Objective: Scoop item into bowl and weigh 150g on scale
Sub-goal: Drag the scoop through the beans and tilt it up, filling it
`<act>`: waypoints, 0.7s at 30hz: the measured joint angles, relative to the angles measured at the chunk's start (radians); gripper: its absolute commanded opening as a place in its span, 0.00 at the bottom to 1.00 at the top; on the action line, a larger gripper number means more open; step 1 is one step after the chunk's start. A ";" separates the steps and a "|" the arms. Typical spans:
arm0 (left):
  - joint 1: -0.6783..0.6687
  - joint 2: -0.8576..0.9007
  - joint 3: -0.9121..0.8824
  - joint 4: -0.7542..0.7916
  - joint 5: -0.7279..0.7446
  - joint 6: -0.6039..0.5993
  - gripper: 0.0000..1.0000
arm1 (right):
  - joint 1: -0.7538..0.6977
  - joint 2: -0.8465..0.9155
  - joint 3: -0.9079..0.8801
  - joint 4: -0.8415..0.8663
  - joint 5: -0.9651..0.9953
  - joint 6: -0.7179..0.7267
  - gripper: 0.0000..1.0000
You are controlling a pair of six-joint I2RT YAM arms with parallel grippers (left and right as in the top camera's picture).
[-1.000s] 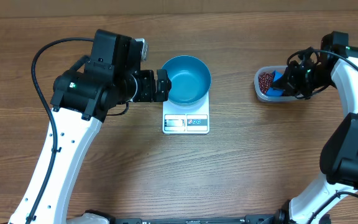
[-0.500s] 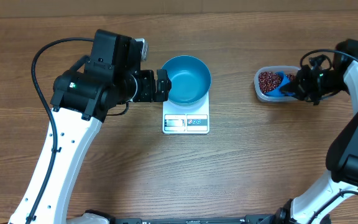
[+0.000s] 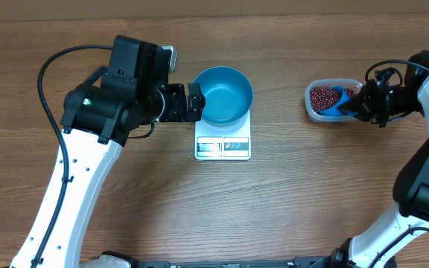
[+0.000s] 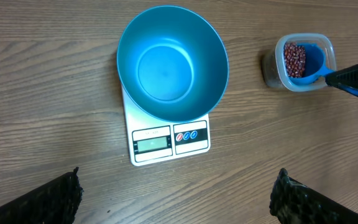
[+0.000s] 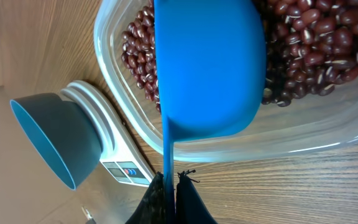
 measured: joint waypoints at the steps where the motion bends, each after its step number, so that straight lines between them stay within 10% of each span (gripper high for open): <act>1: 0.000 0.000 0.000 0.000 0.000 0.000 1.00 | 0.000 0.000 0.000 0.000 -0.003 -0.002 0.04; 21: 0.000 0.000 0.000 0.000 0.000 0.000 1.00 | -0.042 0.002 -0.003 -0.023 -0.120 -0.057 0.04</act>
